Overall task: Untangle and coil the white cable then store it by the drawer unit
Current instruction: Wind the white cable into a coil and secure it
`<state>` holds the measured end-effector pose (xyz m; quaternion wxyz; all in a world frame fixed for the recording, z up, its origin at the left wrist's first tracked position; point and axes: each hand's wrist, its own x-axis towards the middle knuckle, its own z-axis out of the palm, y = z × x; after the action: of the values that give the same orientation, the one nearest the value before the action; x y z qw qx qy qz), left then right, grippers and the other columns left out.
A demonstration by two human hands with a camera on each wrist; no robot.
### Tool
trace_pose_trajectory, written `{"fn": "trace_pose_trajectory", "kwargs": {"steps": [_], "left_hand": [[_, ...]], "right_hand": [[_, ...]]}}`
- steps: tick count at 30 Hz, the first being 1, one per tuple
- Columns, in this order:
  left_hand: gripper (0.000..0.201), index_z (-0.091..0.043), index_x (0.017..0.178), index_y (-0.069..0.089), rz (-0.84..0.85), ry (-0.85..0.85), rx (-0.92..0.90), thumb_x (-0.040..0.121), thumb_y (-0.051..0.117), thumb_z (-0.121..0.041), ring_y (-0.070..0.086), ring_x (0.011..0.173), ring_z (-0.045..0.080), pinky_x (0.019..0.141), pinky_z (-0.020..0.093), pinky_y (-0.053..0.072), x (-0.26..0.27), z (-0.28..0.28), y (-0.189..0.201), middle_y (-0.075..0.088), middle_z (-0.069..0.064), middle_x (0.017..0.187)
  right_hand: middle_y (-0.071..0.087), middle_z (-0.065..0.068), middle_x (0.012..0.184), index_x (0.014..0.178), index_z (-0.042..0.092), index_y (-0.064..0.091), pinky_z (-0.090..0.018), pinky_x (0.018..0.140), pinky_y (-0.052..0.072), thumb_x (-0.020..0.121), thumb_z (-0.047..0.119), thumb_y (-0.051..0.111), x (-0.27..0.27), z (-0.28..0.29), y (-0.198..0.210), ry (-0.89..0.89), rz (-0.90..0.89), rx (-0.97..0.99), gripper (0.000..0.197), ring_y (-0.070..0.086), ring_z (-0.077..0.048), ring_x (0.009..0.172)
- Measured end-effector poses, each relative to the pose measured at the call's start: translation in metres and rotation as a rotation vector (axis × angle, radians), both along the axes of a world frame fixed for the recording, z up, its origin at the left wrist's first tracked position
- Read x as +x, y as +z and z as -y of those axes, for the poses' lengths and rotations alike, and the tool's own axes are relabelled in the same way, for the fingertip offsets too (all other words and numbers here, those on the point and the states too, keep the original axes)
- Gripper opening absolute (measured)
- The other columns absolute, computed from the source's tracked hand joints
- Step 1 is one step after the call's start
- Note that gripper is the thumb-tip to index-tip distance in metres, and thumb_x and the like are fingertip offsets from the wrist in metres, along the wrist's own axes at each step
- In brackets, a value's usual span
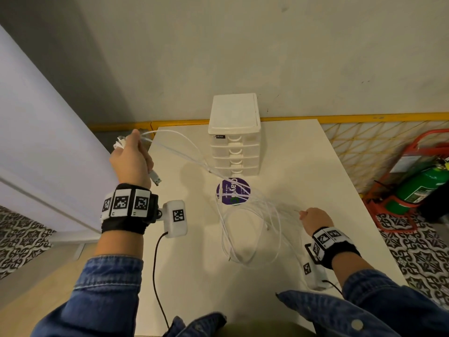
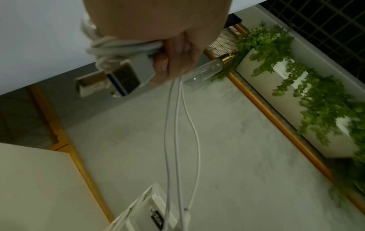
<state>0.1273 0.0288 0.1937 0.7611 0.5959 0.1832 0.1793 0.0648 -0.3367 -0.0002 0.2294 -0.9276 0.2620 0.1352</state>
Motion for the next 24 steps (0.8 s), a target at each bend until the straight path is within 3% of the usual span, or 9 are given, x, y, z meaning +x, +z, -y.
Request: {"fn": "trace_pose_trajectory", "kwargs": {"steps": [3, 6, 9, 12, 14, 16, 19, 21, 24], "left_hand": [[0.031, -0.02, 0.062, 0.046, -0.045, -0.23, 0.169, 0.09, 0.057, -0.027, 0.035, 0.035, 0.008, 0.036, 0.019, 0.029, -0.003, 0.015, -0.003, 0.042, -0.007, 0.042], [0.033, -0.019, 0.062, 0.044, -0.132, -0.412, 0.299, 0.091, 0.057, -0.027, 0.031, 0.034, 0.009, 0.035, 0.019, 0.026, -0.005, 0.036, -0.008, 0.04, -0.006, 0.039], [0.033, -0.019, 0.063, 0.042, -0.204, -0.574, 0.343, 0.091, 0.058, -0.027, 0.027, 0.032, 0.009, 0.035, 0.019, 0.021, -0.008, 0.055, -0.01, 0.038, -0.006, 0.038], [0.035, -0.019, 0.061, 0.042, -0.211, -0.758, 0.368, 0.091, 0.058, -0.028, 0.022, 0.033, 0.011, 0.038, 0.019, 0.016, -0.017, 0.071, -0.007, 0.033, -0.006, 0.04], [0.035, -0.018, 0.061, 0.043, -0.197, -0.865, 0.372, 0.092, 0.056, -0.028, 0.02, 0.034, 0.012, 0.038, 0.018, 0.015, -0.022, 0.079, -0.002, 0.03, -0.004, 0.041], [0.035, -0.016, 0.062, 0.043, -0.177, -0.943, 0.369, 0.093, 0.054, -0.029, 0.018, 0.035, 0.012, 0.037, 0.018, 0.016, -0.026, 0.085, 0.003, 0.028, -0.004, 0.041], [0.037, -0.015, 0.063, 0.043, -0.174, -1.003, 0.381, 0.095, 0.05, -0.031, 0.017, 0.036, 0.012, 0.038, 0.02, 0.014, -0.03, 0.083, 0.006, 0.025, -0.003, 0.043], [0.037, -0.016, 0.065, 0.044, -0.203, -1.027, 0.412, 0.095, 0.05, -0.037, 0.017, 0.037, 0.013, 0.04, 0.022, 0.014, -0.031, 0.077, 0.003, 0.025, -0.001, 0.045], [0.043, -0.017, 0.068, 0.048, -0.28, -1.104, 0.468, 0.092, 0.045, -0.052, 0.017, 0.038, 0.014, 0.04, 0.02, 0.016, -0.036, 0.07, -0.008, 0.025, 0.0, 0.047]], "right_hand": [[0.05, -0.02, 0.133, 0.125, 0.003, 0.052, -0.037, 0.103, 0.036, 0.093, 0.004, 0.038, 0.005, -0.008, 0.01, 0.03, 0.187, 0.135, 0.036, 0.047, -0.034, 0.122], [0.048, -0.019, 0.136, 0.13, 0.005, 0.049, -0.032, 0.107, 0.032, 0.087, -0.006, 0.037, 0.018, -0.032, 0.054, 0.08, 0.581, 0.258, 0.046, 0.043, -0.032, 0.126], [0.043, -0.01, 0.142, 0.136, 0.01, 0.041, -0.026, 0.109, 0.026, 0.092, 0.004, 0.043, 0.027, -0.065, 0.11, 0.291, 0.789, 0.361, 0.045, 0.038, -0.02, 0.132], [0.03, -0.002, 0.151, 0.145, 0.018, 0.022, -0.022, 0.112, 0.02, 0.09, 0.026, 0.056, 0.03, -0.097, 0.136, 0.586, 0.757, 0.381, 0.066, 0.025, -0.005, 0.135], [0.03, -0.005, 0.151, 0.146, 0.017, 0.016, -0.022, 0.112, 0.021, 0.086, 0.027, 0.061, 0.033, -0.115, 0.137, 0.705, 0.764, 0.425, 0.075, 0.027, -0.009, 0.137], [0.042, -0.006, 0.143, 0.143, 0.013, 0.026, -0.022, 0.109, 0.029, 0.086, 0.021, 0.061, 0.035, -0.128, 0.131, 0.733, 0.805, 0.485, 0.067, 0.037, -0.008, 0.13], [0.064, -0.002, 0.104, 0.118, 0.011, 0.056, -0.024, 0.084, 0.045, 0.091, 0.016, 0.051, 0.037, -0.133, 0.128, 0.668, 0.835, 0.545, 0.027, 0.057, -0.009, 0.094], [0.065, 0.002, 0.089, 0.105, 0.014, 0.061, -0.018, 0.072, 0.047, 0.093, 0.018, 0.047, 0.04, -0.127, 0.127, 0.651, 0.786, 0.599, 0.019, 0.058, -0.007, 0.078], [0.067, -0.004, 0.081, 0.093, 0.021, 0.061, -0.032, 0.069, 0.049, 0.087, 0.027, 0.044, 0.047, -0.114, 0.137, 0.695, 0.806, 0.54, 0.018, 0.061, -0.02, 0.074]]}}
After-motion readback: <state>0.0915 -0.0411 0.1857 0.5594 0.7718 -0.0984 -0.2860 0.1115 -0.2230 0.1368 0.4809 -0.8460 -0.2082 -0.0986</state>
